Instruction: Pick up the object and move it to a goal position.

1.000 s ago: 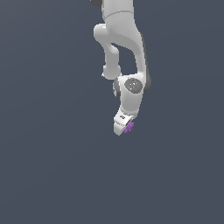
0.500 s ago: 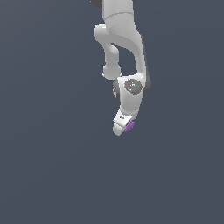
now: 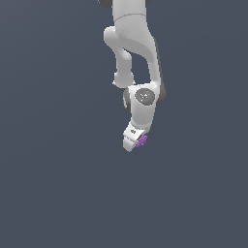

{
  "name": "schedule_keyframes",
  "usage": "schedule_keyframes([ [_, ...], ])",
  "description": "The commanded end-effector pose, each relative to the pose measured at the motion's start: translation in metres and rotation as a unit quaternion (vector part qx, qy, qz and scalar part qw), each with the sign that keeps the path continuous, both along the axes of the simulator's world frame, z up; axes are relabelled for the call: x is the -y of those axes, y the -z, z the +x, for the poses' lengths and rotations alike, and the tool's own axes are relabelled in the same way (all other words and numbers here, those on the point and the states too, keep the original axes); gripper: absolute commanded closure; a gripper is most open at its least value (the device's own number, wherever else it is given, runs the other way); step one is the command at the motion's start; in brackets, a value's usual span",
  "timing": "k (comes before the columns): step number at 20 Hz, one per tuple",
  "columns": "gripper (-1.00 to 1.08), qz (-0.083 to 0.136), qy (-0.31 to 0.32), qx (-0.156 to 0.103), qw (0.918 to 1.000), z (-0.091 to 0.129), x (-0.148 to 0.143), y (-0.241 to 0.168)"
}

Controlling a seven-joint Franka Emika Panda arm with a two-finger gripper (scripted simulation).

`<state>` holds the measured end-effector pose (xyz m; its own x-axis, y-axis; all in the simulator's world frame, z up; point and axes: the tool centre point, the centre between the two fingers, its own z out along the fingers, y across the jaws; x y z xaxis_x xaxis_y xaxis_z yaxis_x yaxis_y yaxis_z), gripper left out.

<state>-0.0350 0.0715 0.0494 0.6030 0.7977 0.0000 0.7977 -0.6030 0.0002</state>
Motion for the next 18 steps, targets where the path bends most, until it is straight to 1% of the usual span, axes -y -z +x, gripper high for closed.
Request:
schedule_keyframes([
  [1,1.08,0.000,0.001,0.000,1.0000,0.007,0.010,-0.002],
  [6,1.08,0.000,0.001,0.000,1.0000,0.027,0.040,-0.009],
  [14,1.08,0.000,0.000,0.000,1.0000,0.070,0.102,-0.021],
  [18,1.08,0.000,0.000,0.000,1.0000,0.088,0.126,-0.027],
])
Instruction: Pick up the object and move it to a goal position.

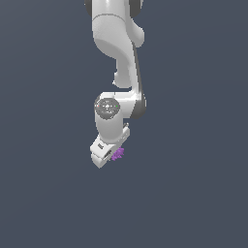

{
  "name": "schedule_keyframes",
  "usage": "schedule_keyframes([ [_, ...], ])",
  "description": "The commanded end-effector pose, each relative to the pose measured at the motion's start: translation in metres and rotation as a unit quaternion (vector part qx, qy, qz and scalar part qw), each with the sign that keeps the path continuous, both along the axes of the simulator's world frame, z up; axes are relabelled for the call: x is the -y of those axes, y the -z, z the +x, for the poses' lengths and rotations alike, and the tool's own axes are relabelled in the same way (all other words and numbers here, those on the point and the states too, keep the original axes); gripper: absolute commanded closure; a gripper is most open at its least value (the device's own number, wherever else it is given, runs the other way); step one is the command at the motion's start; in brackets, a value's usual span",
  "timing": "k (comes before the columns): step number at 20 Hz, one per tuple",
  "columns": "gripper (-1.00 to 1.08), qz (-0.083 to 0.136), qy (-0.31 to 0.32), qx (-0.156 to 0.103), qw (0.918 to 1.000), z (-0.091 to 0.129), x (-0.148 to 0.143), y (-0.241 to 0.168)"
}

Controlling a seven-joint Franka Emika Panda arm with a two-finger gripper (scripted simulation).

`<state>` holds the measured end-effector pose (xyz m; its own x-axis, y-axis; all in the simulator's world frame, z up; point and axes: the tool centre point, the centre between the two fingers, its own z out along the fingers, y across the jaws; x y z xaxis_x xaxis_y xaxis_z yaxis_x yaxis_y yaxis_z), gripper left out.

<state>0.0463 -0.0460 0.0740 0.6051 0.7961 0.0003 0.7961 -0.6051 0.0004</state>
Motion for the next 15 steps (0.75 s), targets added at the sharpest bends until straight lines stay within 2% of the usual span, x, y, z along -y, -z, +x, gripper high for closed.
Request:
schedule_keyframes([
  [1,1.08,0.000,-0.001,0.000,1.0000,0.010,0.013,-0.003],
  [8,1.08,0.000,-0.001,0.000,1.0000,0.027,0.035,-0.008],
  [15,1.08,0.000,-0.001,0.000,1.0000,0.033,0.040,-0.008],
])
